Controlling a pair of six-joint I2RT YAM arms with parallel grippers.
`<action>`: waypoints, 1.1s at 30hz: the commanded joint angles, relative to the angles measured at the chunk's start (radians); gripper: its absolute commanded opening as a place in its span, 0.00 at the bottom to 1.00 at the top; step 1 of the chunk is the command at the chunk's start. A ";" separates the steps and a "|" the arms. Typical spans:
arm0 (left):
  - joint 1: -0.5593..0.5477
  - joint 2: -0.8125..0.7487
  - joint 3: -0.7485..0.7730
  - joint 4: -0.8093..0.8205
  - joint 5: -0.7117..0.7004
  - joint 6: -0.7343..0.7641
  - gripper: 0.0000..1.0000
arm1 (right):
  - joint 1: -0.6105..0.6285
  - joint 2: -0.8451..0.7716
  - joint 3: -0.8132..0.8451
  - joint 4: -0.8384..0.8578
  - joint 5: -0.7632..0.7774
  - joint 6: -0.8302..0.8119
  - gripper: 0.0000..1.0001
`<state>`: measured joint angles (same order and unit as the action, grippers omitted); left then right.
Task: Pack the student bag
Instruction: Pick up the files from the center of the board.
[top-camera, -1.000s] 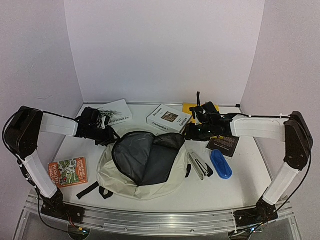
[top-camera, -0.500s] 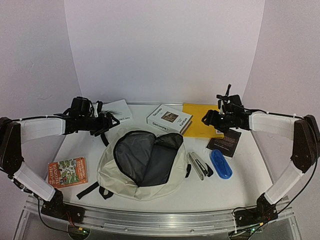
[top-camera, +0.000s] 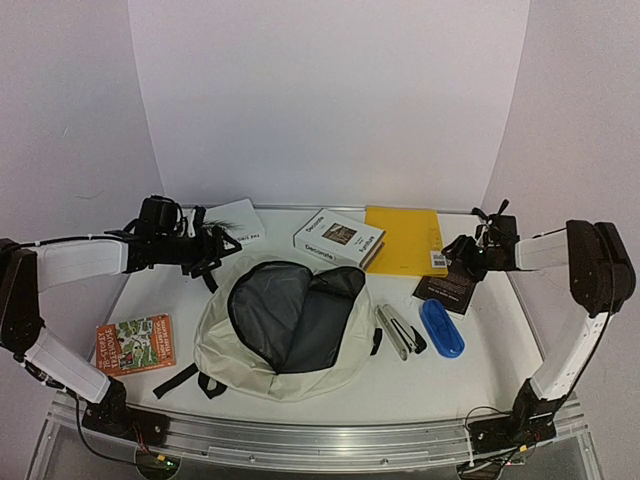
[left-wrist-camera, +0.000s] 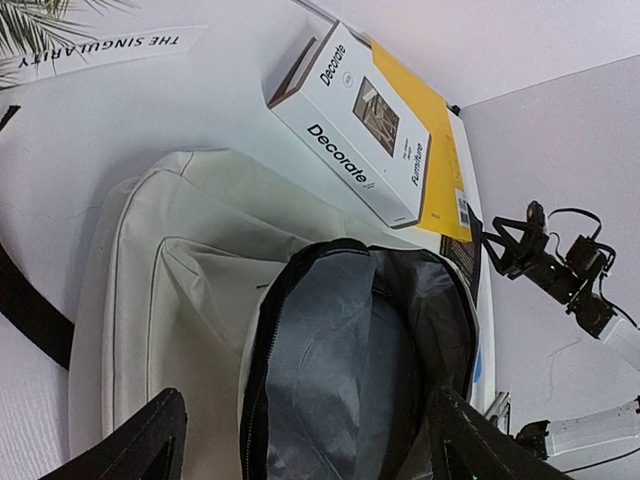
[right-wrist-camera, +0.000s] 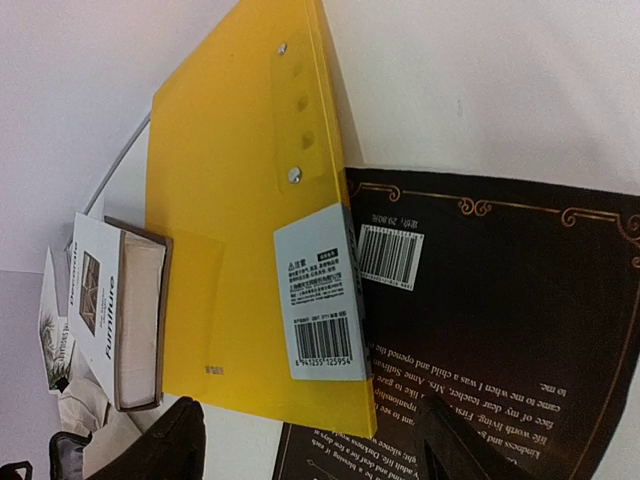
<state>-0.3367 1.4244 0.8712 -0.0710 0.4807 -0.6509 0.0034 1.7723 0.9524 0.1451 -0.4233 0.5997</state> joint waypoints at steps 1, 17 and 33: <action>0.006 0.008 -0.017 0.044 0.031 -0.041 0.82 | 0.004 0.064 0.011 0.091 -0.046 0.009 0.69; -0.045 0.191 -0.027 0.171 0.094 -0.086 0.58 | -0.023 0.194 -0.010 0.207 -0.155 0.092 0.61; -0.088 0.258 -0.020 0.163 0.060 -0.086 0.22 | -0.023 0.222 -0.051 0.345 -0.278 0.189 0.54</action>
<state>-0.4127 1.6743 0.8352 0.0620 0.5465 -0.7328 -0.0193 1.9652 0.9194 0.4304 -0.6622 0.7420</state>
